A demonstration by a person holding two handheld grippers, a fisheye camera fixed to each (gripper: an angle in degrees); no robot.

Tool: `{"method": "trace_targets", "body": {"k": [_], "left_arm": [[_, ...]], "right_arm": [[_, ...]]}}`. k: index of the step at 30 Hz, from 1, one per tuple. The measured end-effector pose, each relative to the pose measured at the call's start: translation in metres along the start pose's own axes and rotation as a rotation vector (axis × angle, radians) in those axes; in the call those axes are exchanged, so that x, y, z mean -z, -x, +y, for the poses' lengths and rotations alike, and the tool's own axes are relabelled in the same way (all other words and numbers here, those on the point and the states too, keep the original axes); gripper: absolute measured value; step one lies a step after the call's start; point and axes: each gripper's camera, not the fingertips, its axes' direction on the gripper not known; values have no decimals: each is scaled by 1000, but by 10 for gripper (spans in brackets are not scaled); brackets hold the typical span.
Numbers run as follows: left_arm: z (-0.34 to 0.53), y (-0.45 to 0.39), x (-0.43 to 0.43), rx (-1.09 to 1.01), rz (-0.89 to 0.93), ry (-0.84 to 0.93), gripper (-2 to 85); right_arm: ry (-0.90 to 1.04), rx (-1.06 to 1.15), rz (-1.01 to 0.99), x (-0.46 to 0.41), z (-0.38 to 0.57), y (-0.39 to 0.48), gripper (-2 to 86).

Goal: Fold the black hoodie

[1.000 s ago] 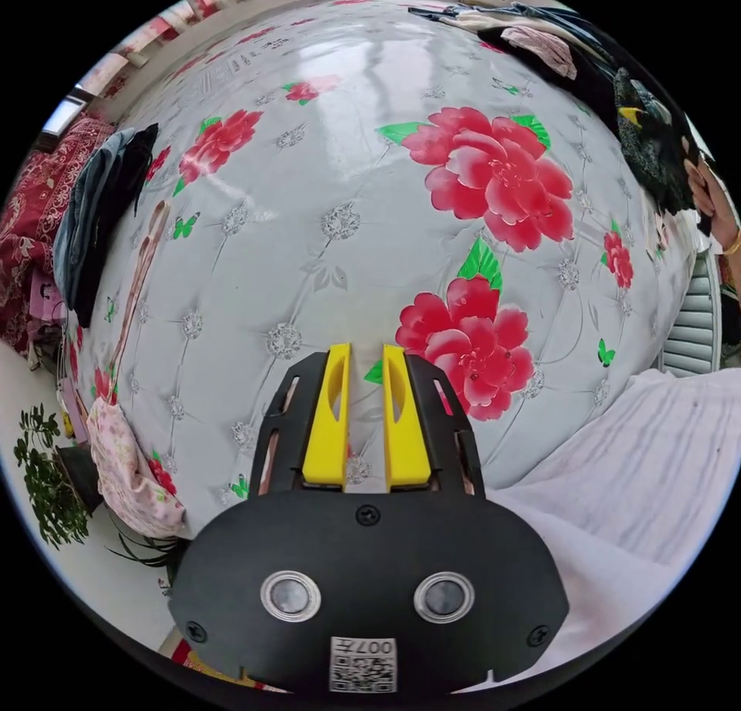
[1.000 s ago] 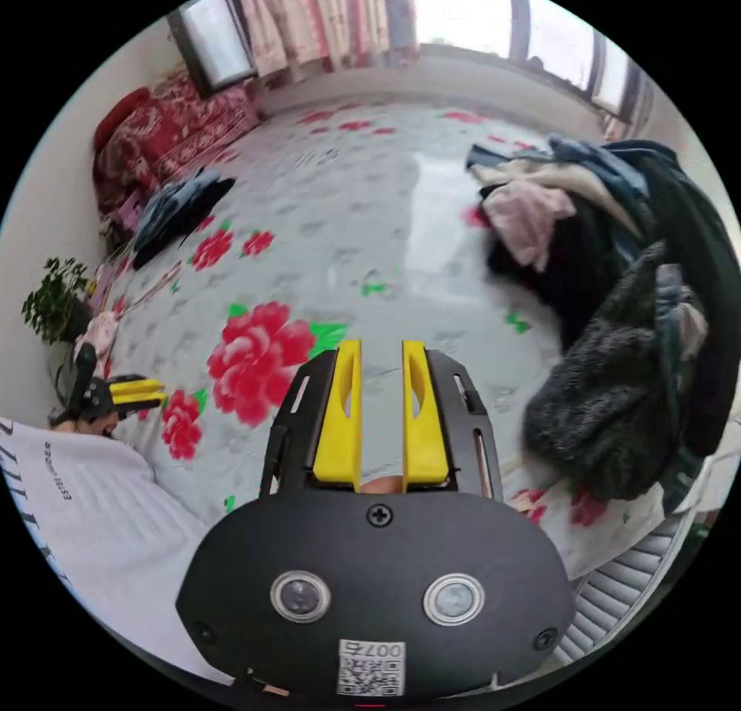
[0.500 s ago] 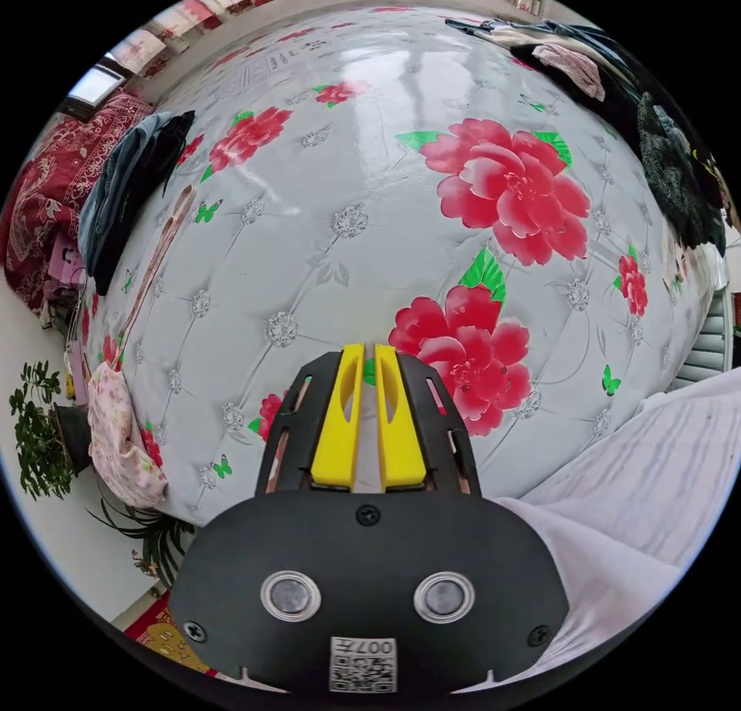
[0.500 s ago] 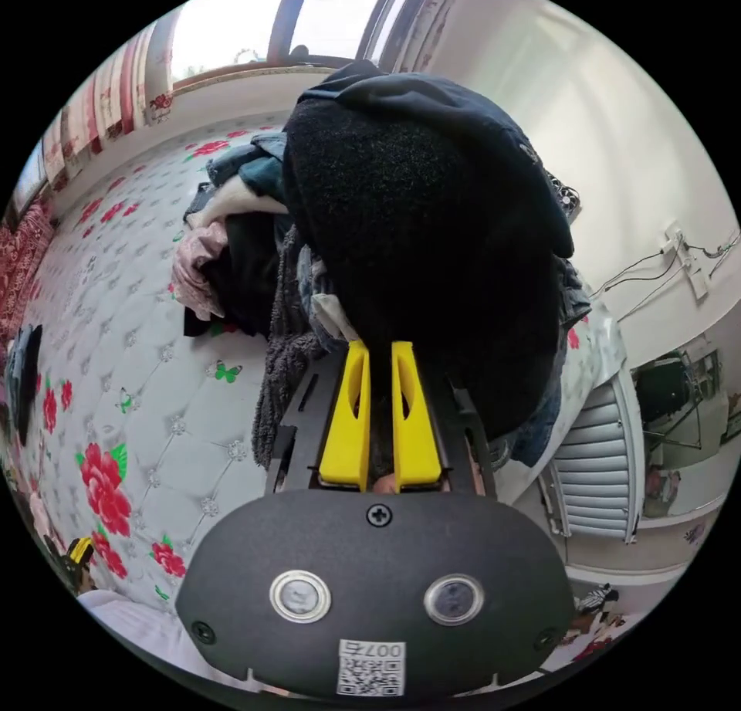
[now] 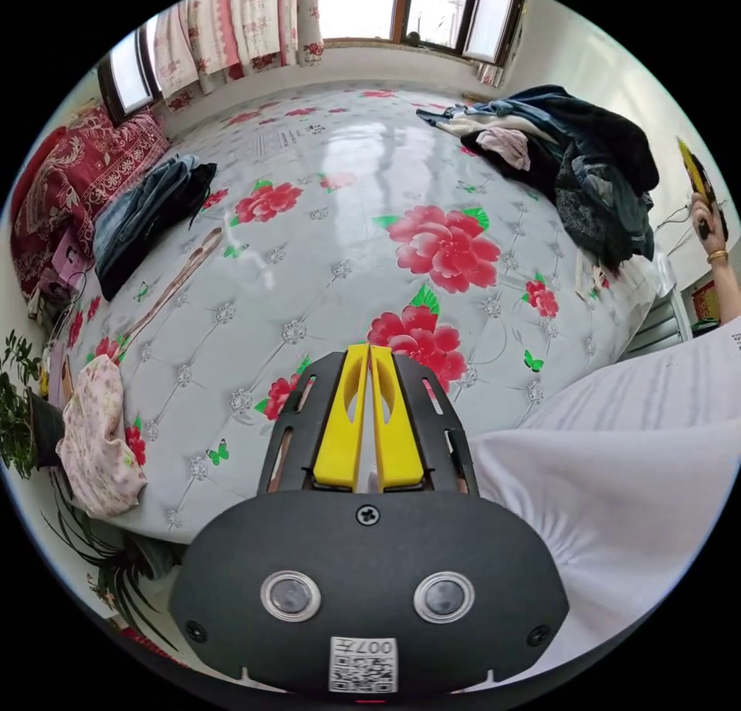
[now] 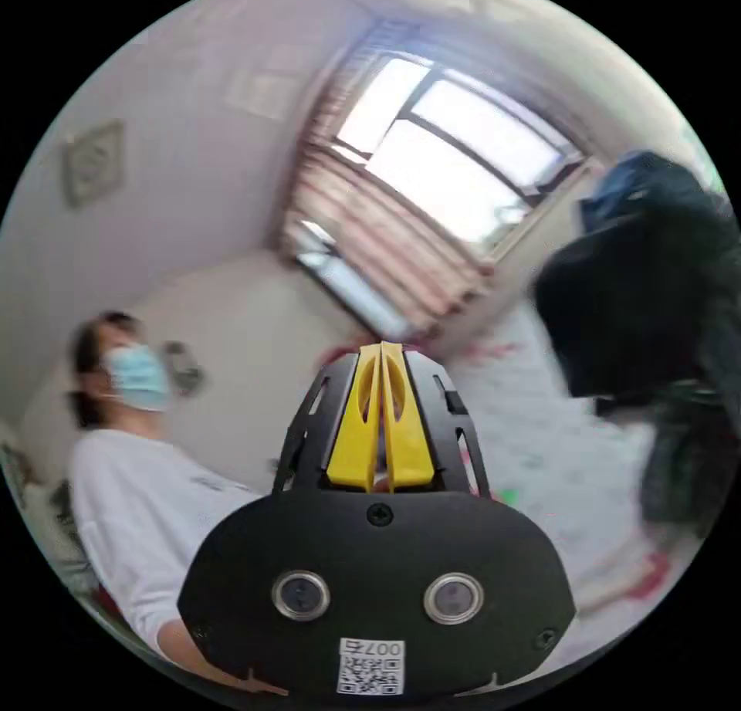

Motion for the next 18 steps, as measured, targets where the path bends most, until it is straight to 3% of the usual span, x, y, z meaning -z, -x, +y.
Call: {"method": "trace_targets", "body": {"k": [1, 2, 3, 5, 11, 14, 18], "left_arm": [[0, 1, 8, 1, 7, -13, -10], [1, 3, 21, 4, 26, -40, -10], [3, 4, 34, 1, 46, -68, -10], [7, 5, 47, -10, 56, -96, -10], [33, 11, 62, 12, 43, -73, -10], [45, 19, 64, 41, 47, -19, -10], [43, 26, 70, 61, 2, 37, -10]], "right_arm": [[-7, 45, 13, -17, -6, 25, 5], [60, 147, 262, -42, -19, 62, 7], [79, 216, 360, -52, -25, 78, 9], [125, 397, 762, -82, -41, 116, 21], [324, 358, 1495, -72, -38, 55, 124], [422, 256, 1667, -38, -24, 6, 138], [441, 91, 1695, -1, -25, -39, 151]]}}
